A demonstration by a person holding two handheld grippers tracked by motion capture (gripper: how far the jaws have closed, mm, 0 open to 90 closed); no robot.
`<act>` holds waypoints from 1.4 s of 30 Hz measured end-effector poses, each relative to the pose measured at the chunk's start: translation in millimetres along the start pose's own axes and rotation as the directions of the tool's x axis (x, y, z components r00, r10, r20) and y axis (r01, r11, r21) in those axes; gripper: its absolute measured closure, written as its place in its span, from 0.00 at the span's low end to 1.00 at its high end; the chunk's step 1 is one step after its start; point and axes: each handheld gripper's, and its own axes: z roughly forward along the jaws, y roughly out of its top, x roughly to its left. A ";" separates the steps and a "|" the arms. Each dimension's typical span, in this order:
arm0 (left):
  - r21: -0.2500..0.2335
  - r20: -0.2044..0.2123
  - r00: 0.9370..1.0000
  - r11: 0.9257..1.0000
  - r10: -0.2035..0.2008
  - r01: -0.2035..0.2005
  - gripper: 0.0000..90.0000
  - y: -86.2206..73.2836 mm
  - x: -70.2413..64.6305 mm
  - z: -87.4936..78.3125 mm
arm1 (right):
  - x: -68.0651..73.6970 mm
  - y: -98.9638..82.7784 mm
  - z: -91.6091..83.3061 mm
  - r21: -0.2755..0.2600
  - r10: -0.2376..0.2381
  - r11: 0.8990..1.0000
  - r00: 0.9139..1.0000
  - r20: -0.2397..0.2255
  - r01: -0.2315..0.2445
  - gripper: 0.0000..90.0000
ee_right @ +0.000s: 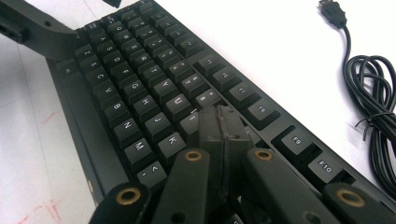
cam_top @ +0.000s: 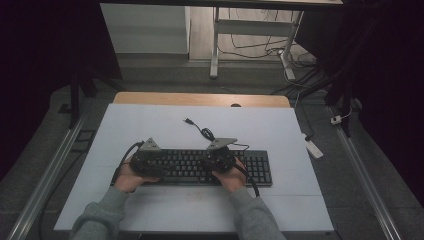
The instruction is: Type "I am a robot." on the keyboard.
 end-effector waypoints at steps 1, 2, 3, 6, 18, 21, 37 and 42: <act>0.000 0.000 1.000 1.000 0.000 0.000 0.35 0.0 -0.1 0.1 | -0.2 0.3 1.1 -0.002 0.003 1.000 1.000 -0.001 -0.003 0.99; 0.000 0.000 1.000 1.000 0.001 -0.001 0.35 0.0 -0.1 0.2 | -0.5 0.7 1.9 0.003 0.003 1.000 1.000 -0.002 -0.003 0.99; 0.000 0.000 1.000 1.000 0.001 -0.001 0.34 0.0 -0.1 0.3 | -0.6 1.2 2.5 0.005 0.001 1.000 1.000 -0.001 -0.001 0.99; 0.000 -0.001 1.000 1.000 0.004 -0.004 0.34 0.1 0.1 0.3 | -0.2 2.2 4.1 0.001 0.006 1.000 1.000 -0.003 -0.006 0.99; -0.001 -0.005 1.000 1.000 0.005 -0.005 0.34 -0.2 0.6 -0.2 | 0.6 0.3 12.1 0.035 0.009 0.999 1.000 0.001 -0.009 0.99; -0.003 -0.005 1.000 1.000 0.005 -0.005 0.34 -0.2 0.5 -0.7 | -0.1 -1.0 14.4 0.046 0.010 0.999 1.000 0.005 -0.010 0.99; -0.008 -0.012 1.000 1.000 0.003 -0.003 0.34 -0.5 0.9 -2.3 | -0.8 -2.7 -18.6 -0.061 0.010 0.998 1.000 0.023 -0.009 0.72; -0.007 -0.013 1.000 1.000 0.004 -0.004 0.34 -0.2 0.3 -1.6 | -1.5 -11.0 -36.1 -0.083 0.005 0.997 0.999 0.048 -0.001 0.63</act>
